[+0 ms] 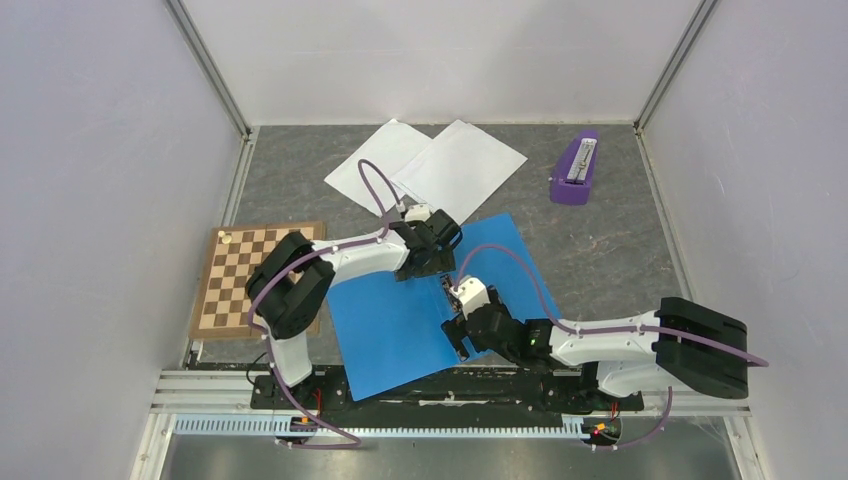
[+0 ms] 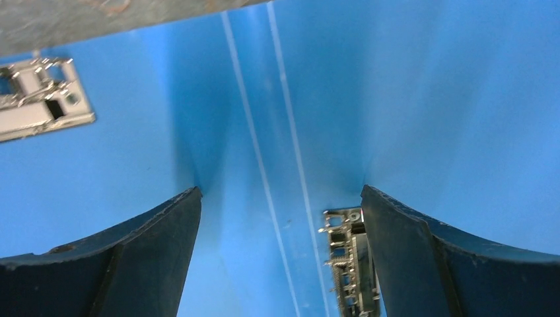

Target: Put the files into the folder

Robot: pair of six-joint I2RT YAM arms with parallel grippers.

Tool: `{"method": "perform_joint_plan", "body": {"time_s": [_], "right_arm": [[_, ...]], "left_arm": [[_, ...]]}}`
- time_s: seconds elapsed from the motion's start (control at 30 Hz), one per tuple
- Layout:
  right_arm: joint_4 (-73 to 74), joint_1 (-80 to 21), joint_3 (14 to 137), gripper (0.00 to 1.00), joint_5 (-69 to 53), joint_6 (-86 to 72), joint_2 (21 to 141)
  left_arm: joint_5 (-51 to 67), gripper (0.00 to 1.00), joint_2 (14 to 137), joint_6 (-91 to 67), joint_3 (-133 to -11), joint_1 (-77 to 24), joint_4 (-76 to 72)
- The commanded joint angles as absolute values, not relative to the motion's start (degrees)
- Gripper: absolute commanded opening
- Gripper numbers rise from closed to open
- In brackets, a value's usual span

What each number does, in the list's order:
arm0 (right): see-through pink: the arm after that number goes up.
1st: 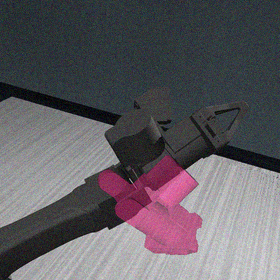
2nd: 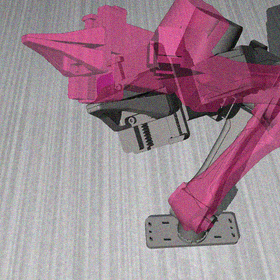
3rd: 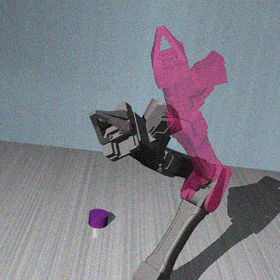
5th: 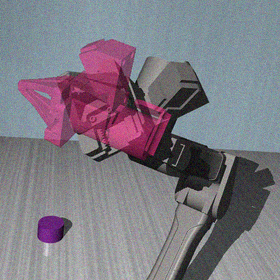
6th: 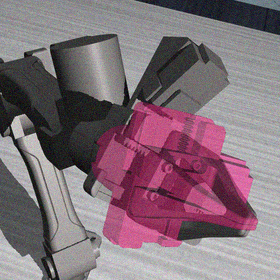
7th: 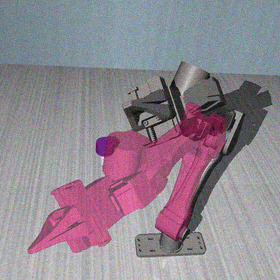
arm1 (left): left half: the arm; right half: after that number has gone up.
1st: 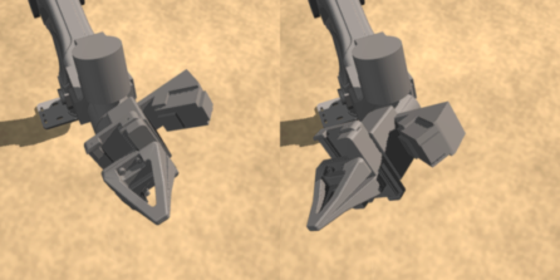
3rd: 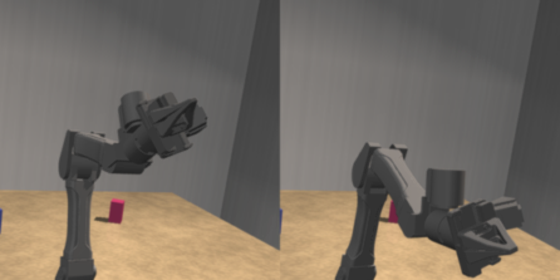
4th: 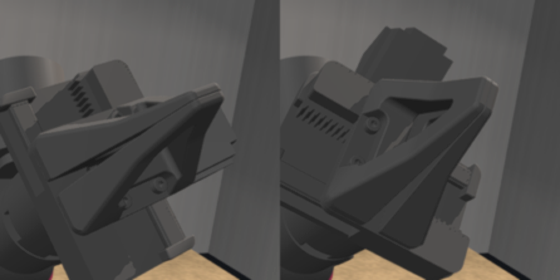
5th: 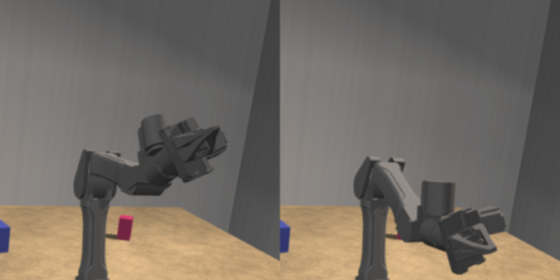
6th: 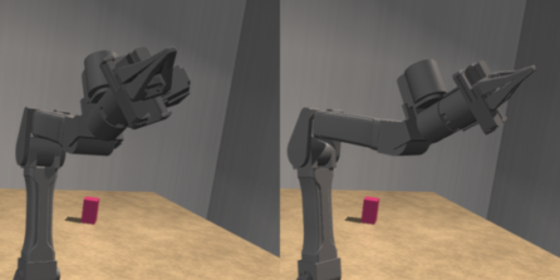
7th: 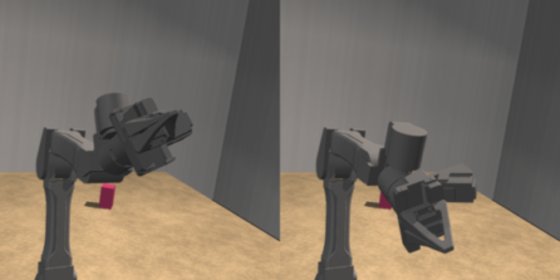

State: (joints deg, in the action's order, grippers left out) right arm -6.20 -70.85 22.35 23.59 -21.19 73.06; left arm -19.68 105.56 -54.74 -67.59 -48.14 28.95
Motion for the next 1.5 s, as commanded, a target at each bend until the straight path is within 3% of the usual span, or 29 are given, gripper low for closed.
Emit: {"method": "perform_joint_plan", "body": {"time_s": [0.0,0.23,0.63,0.83,1.07,1.33,1.47], "right_arm": [[-4.81,-72.64,21.17,0.98,22.53,-21.52,74.51],[-4.0,-73.78,19.38,0.98,22.03,-22.4,73.27],[-0.16,-73.4,20.24,0.98,21.32,-22.99,68.28],[0.75,-66.85,23.33,0.96,17.34,-24.87,64.11],[-4.93,-57.52,26.67,0.74,9.88,-27.54,62.55],[-4.56,-57.13,30.7,0.42,9.54,-31.61,71.93],[-4.16,-57.13,30.22,0.31,12.01,-33.31,73.25]], "left_arm": [[-20.85,0.97,103.0,-60.43,-66.13,-48.16,37.59],[-21.34,0.98,103.34,-63.71,-67.81,-48.16,40.0],[-27.03,0.98,114.88,-65.68,-77.3,-47.93,44.62],[-24.3,0.98,118.23,-66.39,-76.66,-47.81,44.47],[-24.17,0.99,117.53,-66.63,-72.92,-47.85,43.07],[-24.13,0.99,117.36,-66.2,-71.91,-47.82,42.81],[-23.68,0.99,117.55,-66.12,-71.63,-47.81,42.58]]}}
